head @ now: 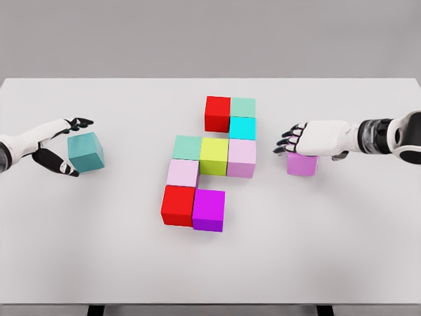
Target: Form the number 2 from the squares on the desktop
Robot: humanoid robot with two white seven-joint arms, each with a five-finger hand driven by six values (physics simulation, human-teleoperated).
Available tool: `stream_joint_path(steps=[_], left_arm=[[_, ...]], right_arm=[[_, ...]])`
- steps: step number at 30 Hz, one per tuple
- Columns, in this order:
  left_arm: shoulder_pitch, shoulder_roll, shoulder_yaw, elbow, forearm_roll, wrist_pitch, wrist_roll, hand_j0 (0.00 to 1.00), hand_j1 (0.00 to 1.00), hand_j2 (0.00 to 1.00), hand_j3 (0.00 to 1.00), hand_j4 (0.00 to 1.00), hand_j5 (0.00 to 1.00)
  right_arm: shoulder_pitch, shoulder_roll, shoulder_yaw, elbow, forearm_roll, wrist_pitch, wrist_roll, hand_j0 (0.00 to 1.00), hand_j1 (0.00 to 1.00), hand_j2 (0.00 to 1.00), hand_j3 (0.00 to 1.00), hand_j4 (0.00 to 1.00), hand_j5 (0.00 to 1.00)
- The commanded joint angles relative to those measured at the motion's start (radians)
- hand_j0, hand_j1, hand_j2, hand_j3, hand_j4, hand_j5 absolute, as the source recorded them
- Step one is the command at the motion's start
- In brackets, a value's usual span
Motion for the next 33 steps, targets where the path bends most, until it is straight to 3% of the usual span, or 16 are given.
stream_joint_path(steps=[1, 2, 6, 10, 15, 27, 33], left_arm=[[0.002, -0.001, -0.002, 0.0, -0.006, 0.002, 0.002, 1.0, 1.0, 1.0, 1.0, 1.0, 1.0], [0.002, -0.002, -0.002, 0.0, -0.006, 0.004, 0.002, 1.0, 1.0, 1.0, 1.0, 1.0, 1.0], [0.002, -0.033, -0.002, 0.018, -0.021, 0.023, 0.002, 1.0, 1.0, 1.0, 1.0, 1.0, 1.0], [0.002, -0.042, -0.002, 0.04, -0.023, 0.023, 0.002, 1.0, 1.0, 1.0, 1.0, 1.0, 1.0], [0.002, -0.048, -0.002, 0.043, -0.029, 0.023, 0.002, 1.0, 1.0, 1.0, 1.0, 1.0, 1.0], [0.012, -0.083, -0.007, 0.086, -0.056, 0.027, 0.01, 1.0, 1.0, 1.0, 1.0, 1.0, 1.0], [0.017, -0.097, -0.007, 0.104, -0.058, 0.036, 0.015, 1.0, 1.0, 1.0, 1.0, 1.0, 1.0]], right_arm=[[0.002, 0.0, 0.01, 0.001, 0.017, -0.013, 0.008, 0.98, 0.98, 0.98, 0.98, 0.98, 0.98], [0.002, 0.0, 0.01, 0.001, 0.017, -0.013, 0.008, 0.91, 0.91, 0.91, 0.91, 0.91, 0.91], [0.002, -0.003, 0.008, 0.001, 0.017, -0.013, 0.008, 0.84, 0.84, 0.84, 0.84, 0.84, 0.84], [0.0, -0.003, 0.006, 0.001, 0.017, -0.013, 0.008, 0.82, 0.82, 0.82, 0.82, 0.82, 0.82], [0.0, -0.004, 0.0, 0.003, 0.014, -0.013, 0.008, 0.6, 0.6, 0.6, 0.6, 0.6, 0.6], [0.0, -0.003, -0.006, 0.003, -0.003, -0.013, 0.008, 0.56, 0.56, 0.56, 0.56, 0.56, 0.56], [0.0, -0.012, -0.006, 0.001, -0.1, -0.013, 0.008, 0.56, 0.56, 0.56, 0.56, 0.56, 0.56]])
